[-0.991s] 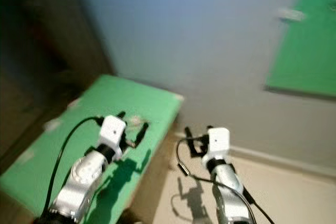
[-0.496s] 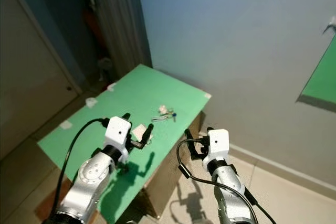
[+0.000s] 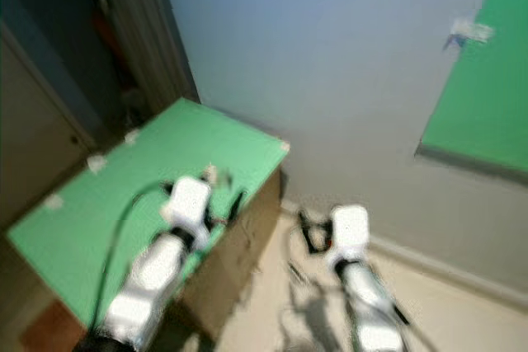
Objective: Hang keys on a hook
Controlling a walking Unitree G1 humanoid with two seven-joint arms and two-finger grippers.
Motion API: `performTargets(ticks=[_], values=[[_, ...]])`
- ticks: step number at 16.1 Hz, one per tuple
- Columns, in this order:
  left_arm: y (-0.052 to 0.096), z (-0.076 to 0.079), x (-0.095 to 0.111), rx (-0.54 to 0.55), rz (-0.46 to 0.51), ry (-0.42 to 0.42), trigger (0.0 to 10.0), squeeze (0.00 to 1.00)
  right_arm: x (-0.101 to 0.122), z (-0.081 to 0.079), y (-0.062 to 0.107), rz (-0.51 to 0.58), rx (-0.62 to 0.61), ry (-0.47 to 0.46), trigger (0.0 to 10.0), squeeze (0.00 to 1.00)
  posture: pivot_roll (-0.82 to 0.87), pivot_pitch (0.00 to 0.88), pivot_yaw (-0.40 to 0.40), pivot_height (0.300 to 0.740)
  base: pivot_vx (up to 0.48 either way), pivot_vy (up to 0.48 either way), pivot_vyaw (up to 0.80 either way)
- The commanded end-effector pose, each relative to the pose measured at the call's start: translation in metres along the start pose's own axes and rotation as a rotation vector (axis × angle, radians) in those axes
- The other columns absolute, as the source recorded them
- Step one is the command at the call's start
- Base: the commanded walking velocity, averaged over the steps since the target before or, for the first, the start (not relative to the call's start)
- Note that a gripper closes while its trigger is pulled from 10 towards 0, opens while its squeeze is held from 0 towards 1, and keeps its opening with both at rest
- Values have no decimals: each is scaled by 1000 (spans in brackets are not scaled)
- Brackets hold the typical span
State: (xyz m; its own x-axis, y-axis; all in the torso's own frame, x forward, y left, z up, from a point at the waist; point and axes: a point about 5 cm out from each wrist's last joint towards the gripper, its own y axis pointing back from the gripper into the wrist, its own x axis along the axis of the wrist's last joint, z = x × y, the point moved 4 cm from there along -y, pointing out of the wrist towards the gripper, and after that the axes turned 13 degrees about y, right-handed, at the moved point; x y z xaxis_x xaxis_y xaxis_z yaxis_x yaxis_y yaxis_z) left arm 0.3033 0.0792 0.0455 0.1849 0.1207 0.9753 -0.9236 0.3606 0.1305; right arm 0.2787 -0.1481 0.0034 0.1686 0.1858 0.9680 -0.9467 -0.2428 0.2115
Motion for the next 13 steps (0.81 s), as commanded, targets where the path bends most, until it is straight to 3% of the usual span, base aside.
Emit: performTargets(ticks=[1, 5, 13], values=[[-3, -1, 5, 14, 13, 13, 10000, 0, 4, 3, -1, 12, 3, 20, 10000, 0, -253, 37, 117, 740, 0, 0, 738], [-3, -6, 6, 33, 9, -30, 10000, 0, 6, 0, -3, 14, 18, 22, 10000, 0, -246, 43, 112, 740, 0, 0, 731], [3, -19, 6, 66, 6, -10, 10000, 0, 7, -2, -7, 15, 40, 30, 10000, 0, -224, 47, 106, 740, 0, 0, 701]])
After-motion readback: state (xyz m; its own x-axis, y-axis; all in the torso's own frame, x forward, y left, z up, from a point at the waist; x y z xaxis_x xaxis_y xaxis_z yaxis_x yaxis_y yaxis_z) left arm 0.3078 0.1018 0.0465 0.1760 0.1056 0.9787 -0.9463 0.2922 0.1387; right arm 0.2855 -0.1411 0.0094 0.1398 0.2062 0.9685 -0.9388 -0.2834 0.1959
